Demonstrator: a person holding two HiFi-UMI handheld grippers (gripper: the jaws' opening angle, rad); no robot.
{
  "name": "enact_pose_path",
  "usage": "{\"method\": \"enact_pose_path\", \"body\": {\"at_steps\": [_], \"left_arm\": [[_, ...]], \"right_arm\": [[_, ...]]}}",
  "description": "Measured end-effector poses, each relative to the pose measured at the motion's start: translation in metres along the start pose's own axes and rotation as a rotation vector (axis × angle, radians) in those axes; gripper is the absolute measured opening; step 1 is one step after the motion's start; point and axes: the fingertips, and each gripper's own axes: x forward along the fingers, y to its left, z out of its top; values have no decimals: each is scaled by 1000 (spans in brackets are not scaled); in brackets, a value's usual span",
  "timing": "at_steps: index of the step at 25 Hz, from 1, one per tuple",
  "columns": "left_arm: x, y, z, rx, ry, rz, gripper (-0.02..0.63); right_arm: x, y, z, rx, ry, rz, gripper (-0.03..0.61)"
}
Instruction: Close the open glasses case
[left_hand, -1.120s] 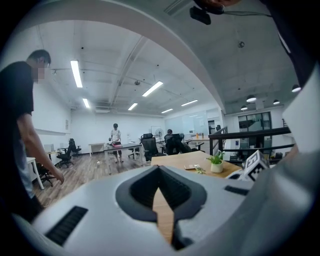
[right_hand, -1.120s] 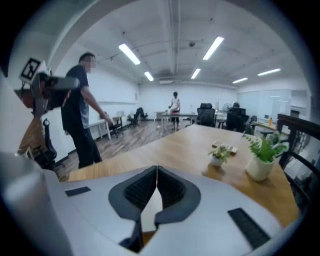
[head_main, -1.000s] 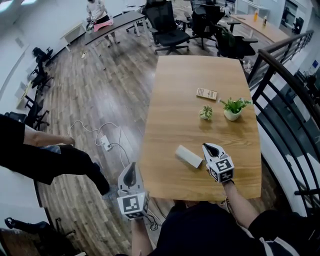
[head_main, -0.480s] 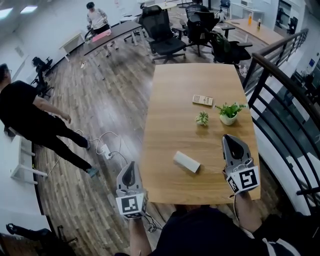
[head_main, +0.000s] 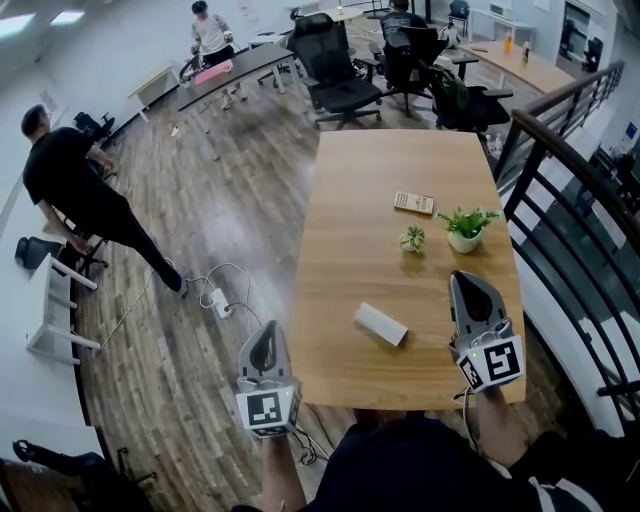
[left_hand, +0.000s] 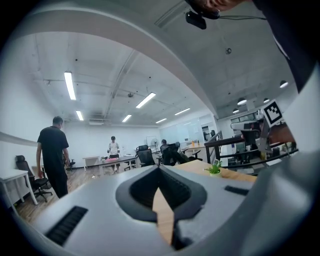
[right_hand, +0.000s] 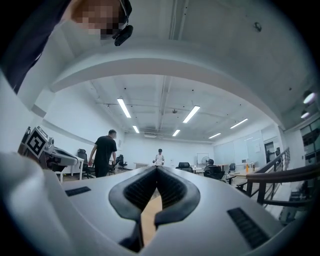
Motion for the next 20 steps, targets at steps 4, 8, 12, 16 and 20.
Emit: {"method": "enact_pose_path", "body": {"at_steps": [4,8,12,16,20], "left_arm": [[-4,4,-7,-3,12,8,0],[-6,6,-5,-8,8,21,0],[-8,9,5,-22,1,45,0],[-10,9,11,-28,-17,49,0],[-13,12,12,-46,-19,70,0]], "right_arm": [[2,5,5,-1,-2,19,15],[5,18,0,-51,45,58,14],[7,20,-3,-20,46,49,14],[7,18,-4,0,53,48,14],[6,16,-4,20,51,39,14]]}}
